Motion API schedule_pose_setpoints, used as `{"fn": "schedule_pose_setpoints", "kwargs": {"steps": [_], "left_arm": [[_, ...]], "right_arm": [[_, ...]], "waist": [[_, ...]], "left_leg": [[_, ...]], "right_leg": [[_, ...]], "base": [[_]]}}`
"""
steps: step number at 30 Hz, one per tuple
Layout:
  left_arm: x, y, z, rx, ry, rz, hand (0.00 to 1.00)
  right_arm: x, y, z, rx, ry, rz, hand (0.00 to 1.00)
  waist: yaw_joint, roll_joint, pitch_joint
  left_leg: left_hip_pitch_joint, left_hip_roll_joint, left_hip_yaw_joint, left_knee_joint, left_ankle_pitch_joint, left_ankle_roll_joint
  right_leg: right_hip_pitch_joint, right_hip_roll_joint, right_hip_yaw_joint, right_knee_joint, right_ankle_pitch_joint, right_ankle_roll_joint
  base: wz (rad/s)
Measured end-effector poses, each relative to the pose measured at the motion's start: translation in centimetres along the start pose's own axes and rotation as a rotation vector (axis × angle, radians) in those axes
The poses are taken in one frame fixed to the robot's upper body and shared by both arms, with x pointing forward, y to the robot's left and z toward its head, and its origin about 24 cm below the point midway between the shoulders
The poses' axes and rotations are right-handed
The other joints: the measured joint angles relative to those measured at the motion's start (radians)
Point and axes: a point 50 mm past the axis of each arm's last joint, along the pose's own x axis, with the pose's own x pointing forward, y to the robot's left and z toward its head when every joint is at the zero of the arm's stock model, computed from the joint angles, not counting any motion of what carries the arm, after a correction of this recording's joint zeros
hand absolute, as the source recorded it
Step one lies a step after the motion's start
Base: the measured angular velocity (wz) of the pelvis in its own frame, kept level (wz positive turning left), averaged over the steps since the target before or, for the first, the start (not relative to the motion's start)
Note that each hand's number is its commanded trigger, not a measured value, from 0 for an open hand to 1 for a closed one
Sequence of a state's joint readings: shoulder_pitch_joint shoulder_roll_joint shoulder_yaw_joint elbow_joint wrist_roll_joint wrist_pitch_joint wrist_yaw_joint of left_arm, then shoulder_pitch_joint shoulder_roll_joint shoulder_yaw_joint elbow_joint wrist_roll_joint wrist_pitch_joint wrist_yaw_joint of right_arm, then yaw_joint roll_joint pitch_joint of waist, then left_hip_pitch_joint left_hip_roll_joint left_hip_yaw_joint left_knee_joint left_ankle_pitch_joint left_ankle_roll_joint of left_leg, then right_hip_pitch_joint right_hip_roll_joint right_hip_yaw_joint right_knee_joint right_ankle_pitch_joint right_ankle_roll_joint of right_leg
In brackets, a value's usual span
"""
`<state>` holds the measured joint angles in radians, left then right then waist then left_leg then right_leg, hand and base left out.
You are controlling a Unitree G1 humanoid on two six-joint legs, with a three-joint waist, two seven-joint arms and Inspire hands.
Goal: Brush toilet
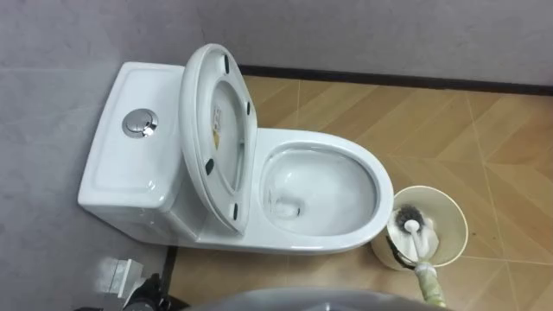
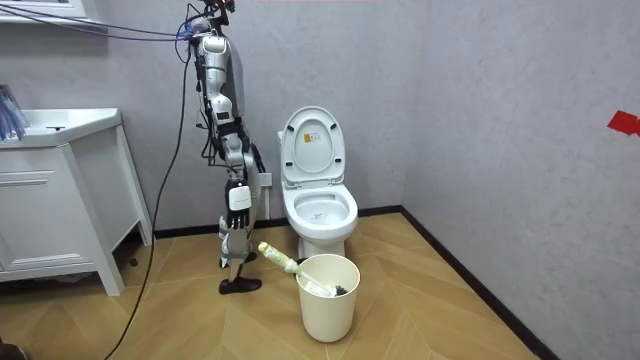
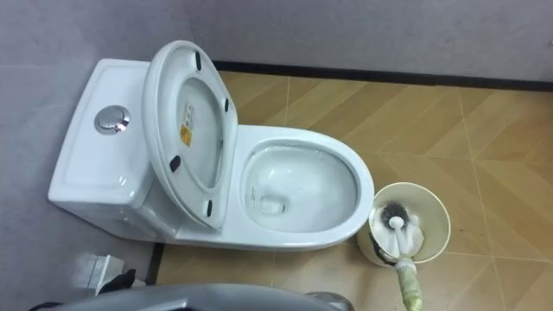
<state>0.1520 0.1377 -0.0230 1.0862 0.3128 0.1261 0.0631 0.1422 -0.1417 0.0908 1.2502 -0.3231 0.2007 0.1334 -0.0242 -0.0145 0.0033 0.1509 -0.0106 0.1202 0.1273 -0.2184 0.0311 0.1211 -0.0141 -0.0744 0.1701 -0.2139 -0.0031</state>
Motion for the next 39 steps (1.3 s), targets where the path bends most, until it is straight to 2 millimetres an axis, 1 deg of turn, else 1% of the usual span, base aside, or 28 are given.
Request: {"fn": "schedule_pose_setpoints", "kwargs": {"steps": [5,8,11,14,18,19,21,22,25,26,28,30,31,34,35,37,39], "left_arm": [[-0.1,-0.1,-0.6,0.061,0.026,-0.002,0.0],[-0.2,-0.4,-1.2,0.086,0.051,-0.009,0.0],[-0.3,-0.7,-1.7,0.089,0.075,-0.016,0.0],[-0.3,-0.7,-2.3,0.113,0.095,-0.014,0.0],[-0.4,-0.7,-2.4,0.142,0.1,-0.01,0.0],[-0.4,-0.7,-2.3,0.143,0.1,-0.01,0.0],[-0.4,-0.7,-2.4,0.142,0.107,-0.013,0.0],[-0.4,-0.7,-2.5,0.142,0.109,-0.013,0.0],[-0.4,-0.9,-2.4,0.138,0.111,-0.016,0.0],[-0.4,-1.0,-2.4,0.134,0.115,-0.017,0.0],[-0.5,-0.9,-2.7,0.117,0.122,-0.01,0.0],[-0.5,-0.6,-2.9,0.071,0.127,0.006,0.0],[-0.5,-0.5,-2.9,0.064,0.127,0.009,0.0],[-0.6,-0.2,-3.5,0.017,0.146,0.026,0.0],[-0.6,-0.1,-3.6,0.008,0.149,0.028,0.0],[-0.6,0.3,-3.8,-0.025,0.155,0.042,0.0],[-0.6,0.6,-3.7,-0.051,0.147,0.057,0.0]], "right_arm": [[0.0,0.1,-0.2,0.011,0.004,0.002,0.0],[0.0,0.1,-0.3,0.032,0.007,-0.003,0.0],[0.0,0.1,-0.6,0.059,0.016,-0.015,0.0],[0.1,0.2,-0.8,0.103,0.019,-0.02,0.0],[0.1,0.4,-1.3,0.165,0.037,-0.012,0.0],[0.1,0.4,-1.3,0.175,0.037,-0.011,0.0],[0.1,0.4,-1.3,0.229,0.032,-0.018,0.0],[0.1,0.5,-1.3,0.248,0.032,-0.019,0.0],[0.1,0.6,-1.6,0.383,0.042,-0.044,0.0],[0.1,0.6,-1.8,0.44,0.048,-0.056,0.0],[0.1,0.7,-2.2,0.566,0.061,-0.062,0.0],[0.1,1.0,-3.3,0.774,0.09,-0.072,0.0],[0.1,1.1,-3.5,0.83,0.099,-0.078,0.0],[0.1,1.2,-4.2,1.164,0.136,-0.114,0.0],[0.0,1.2,-4.3,1.214,0.14,-0.121,0.0],[0.0,0.7,-4.5,1.393,0.157,-0.149,0.0],[-0.1,0.2,-4.3,1.506,0.159,-0.176,0.0]], "waist": [[-0.005,-0.004,-0.0018],[-0.001,-0.004,-0.0016],[-0.001,-0.001,-0.0004],[-0.004,-0.002,-0.0006],[-0.005,0.0,0.0001],[-0.004,0.0,0.0002],[0.001,0.004,0.0005],[0.0,0.004,0.0005],[-0.011,0.005,0.0004],[-0.015,0.006,0.0006],[-0.03,0.005,0.0007],[-0.041,0.006,0.0008],[-0.048,0.006,0.0009],[-0.079,0.004,0.0013],[-0.08,0.004,0.0013],[-0.087,0.001,0.0009],[-0.091,-0.001,0.0006]], "left_leg": [[0.002,0.0,0.009,0.001,-0.001,0.0],[0.007,0.001,0.013,0.002,-0.003,0.001],[0.014,0.008,0.016,0.002,-0.007,0.002],[0.018,0.008,0.018,0.002,-0.008,0.002],[0.018,0.01,0.02,0.003,-0.008,0.001],[0.017,0.01,0.021,0.003,-0.009,0.001],[0.018,0.016,0.037,0.003,-0.013,-0.002],[0.018,0.017,0.04,0.005,-0.014,-0.003],[0.023,0.02,0.045,0.006,-0.016,-0.005],[0.029,0.02,0.049,0.006,-0.016,-0.005],[0.036,0.019,0.049,0.005,-0.017,-0.006],[0.042,0.02,0.048,0.003,-0.018,-0.007],[0.043,0.019,0.048,0.001,-0.018,-0.007],[0.042,0.018,0.051,0.001,-0.019,-0.007],[0.042,0.018,0.053,0.001,-0.019,-0.007],[0.042,0.019,0.063,0.001,-0.02,-0.007],[0.04,0.018,0.067,0.001,-0.02,-0.006]], "right_leg": [[0.001,0.0,0.008,0.001,0.0,0.0],[0.0,0.001,0.016,0.003,0.0,0.0],[0.003,0.002,0.02,0.004,0.0,0.0],[0.008,0.002,0.02,0.004,0.0,0.0],[0.007,0.003,0.02,0.004,0.0,0.0],[0.007,0.004,0.022,0.004,0.0,0.0],[0.003,0.011,0.043,0.006,0.001,-0.002],[0.004,0.012,0.045,0.005,0.002,-0.002],[0.005,0.015,0.051,0.003,0.003,-0.004],[0.006,0.016,0.058,0.003,0.003,-0.004],[0.014,0.017,0.056,0.002,0.003,-0.005],[0.02,0.017,0.057,-0.001,0.002,-0.006],[0.02,0.017,0.057,-0.001,0.002,-0.006],[0.021,0.018,0.061,-0.001,0.002,-0.006],[0.02,0.018,0.062,-0.001,0.002,-0.006],[0.014,0.02,0.072,-0.001,0.001,-0.006],[0.01,0.021,0.073,0.001,0.002,-0.006]], "base": [[-0.03],[-0.07],[-0.04],[-0.01],[0.0],[-0.08],[-0.2],[-0.15],[-0.06],[-0.08],[-0.03],[0.0],[0.0],[-0.03],[-0.1],[-0.12],[-0.07]]}}
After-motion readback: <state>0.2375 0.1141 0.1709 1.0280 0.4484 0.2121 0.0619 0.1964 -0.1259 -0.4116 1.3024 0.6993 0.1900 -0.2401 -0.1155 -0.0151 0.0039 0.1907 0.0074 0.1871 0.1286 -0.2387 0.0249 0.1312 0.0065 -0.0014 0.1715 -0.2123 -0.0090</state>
